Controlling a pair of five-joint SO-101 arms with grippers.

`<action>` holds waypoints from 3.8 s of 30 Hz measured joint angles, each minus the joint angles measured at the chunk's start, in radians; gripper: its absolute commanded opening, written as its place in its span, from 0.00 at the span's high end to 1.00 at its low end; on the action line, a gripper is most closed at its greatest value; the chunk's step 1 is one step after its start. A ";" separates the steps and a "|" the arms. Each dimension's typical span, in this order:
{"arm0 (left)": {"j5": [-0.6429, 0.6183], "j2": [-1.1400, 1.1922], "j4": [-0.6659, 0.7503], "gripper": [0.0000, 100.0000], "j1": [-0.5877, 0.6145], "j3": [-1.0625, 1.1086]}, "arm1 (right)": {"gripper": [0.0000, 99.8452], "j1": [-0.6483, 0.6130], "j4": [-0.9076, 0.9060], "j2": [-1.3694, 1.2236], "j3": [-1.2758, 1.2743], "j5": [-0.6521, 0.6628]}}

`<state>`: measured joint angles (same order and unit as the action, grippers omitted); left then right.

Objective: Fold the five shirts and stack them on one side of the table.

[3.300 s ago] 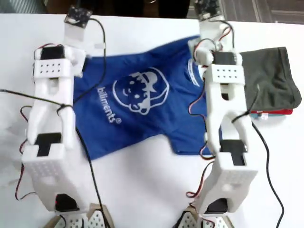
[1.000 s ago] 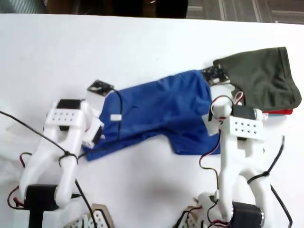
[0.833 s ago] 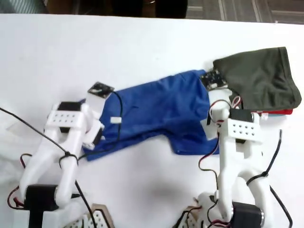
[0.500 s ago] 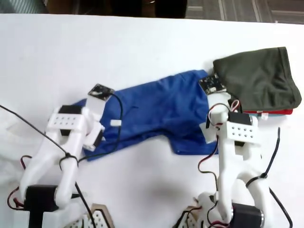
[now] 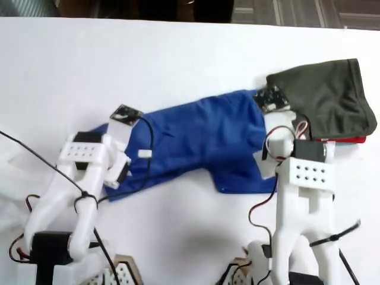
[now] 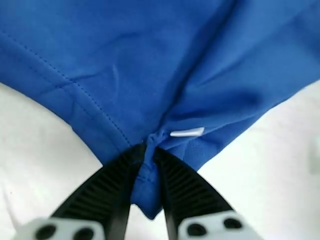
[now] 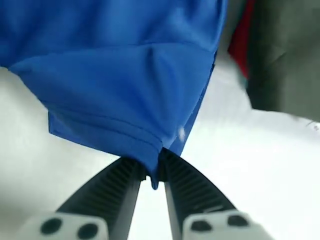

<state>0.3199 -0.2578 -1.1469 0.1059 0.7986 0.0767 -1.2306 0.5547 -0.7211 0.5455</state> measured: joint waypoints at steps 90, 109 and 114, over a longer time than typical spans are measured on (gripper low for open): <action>-0.057 1.237 -0.624 0.97 0.118 -1.935 | 0.98 -0.153 -0.516 -1.697 2.341 -0.221; -0.055 0.144 -0.227 0.97 0.081 -0.522 | 0.98 -0.147 -0.516 -0.999 1.625 -0.221; -0.060 0.101 0.009 0.97 0.080 -0.230 | 0.98 -0.149 -0.516 -0.690 1.192 -0.206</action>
<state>0.2601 -0.1565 -1.1377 0.1857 0.5685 -0.0721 -1.7461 -0.1358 0.4710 0.3399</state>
